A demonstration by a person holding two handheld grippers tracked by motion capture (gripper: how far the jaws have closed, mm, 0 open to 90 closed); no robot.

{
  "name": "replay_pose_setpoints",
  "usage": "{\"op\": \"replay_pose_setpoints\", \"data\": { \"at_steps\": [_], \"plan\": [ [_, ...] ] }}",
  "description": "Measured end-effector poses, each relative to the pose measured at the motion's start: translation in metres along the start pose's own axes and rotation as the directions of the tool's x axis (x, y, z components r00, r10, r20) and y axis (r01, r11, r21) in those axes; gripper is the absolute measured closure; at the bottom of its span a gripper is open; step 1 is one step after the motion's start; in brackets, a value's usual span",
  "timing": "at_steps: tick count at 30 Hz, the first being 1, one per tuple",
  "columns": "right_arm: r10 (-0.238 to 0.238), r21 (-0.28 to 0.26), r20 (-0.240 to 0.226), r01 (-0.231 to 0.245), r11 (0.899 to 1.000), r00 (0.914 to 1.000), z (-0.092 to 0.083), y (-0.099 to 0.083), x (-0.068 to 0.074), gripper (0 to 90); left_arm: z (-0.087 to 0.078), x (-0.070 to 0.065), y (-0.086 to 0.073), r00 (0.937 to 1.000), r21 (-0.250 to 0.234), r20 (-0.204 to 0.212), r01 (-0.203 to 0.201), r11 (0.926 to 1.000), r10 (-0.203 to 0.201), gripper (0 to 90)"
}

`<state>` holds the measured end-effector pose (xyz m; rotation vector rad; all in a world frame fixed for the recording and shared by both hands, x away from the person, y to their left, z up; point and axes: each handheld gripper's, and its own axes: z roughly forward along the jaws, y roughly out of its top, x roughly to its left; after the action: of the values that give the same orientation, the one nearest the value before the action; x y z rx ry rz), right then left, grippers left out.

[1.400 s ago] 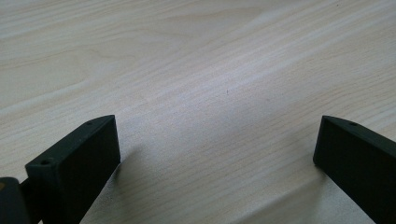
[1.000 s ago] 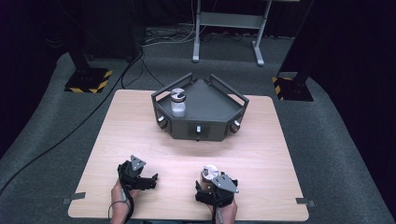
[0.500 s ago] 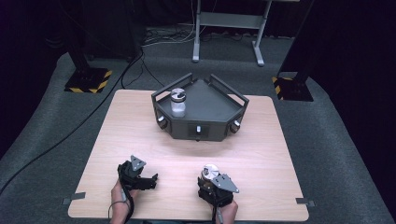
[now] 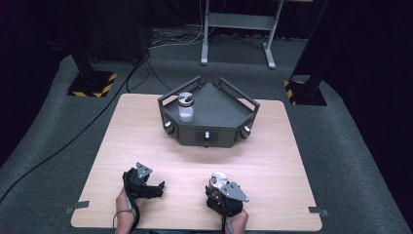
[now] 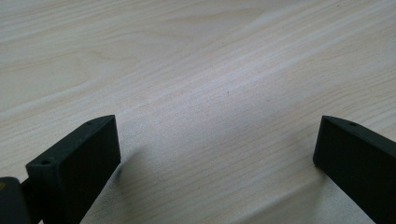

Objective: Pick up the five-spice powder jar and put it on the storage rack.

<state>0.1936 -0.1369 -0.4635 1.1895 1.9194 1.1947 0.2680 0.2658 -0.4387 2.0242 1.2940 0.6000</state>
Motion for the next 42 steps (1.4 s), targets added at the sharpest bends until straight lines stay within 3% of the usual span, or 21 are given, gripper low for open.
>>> {"op": "replay_pose_setpoints", "data": {
  "at_steps": [15, 42],
  "plan": [
    [0.000, -0.020, 0.029, 0.001, 1.000, 0.9996, -0.011, 0.005, -0.005, 29.7, 0.000, 0.000, 0.000, 1.0000, 0.000, 0.001, 0.000, 1.0000, 0.000, 0.5],
    [0.041, -0.031, 0.127, -0.037, 0.999, 0.9911, -0.025, 0.014, -0.032, 29.6, 0.001, 0.002, 0.001, 1.0000, 0.004, 0.007, 0.002, 1.0000, -0.002, 0.5]
  ]
}}
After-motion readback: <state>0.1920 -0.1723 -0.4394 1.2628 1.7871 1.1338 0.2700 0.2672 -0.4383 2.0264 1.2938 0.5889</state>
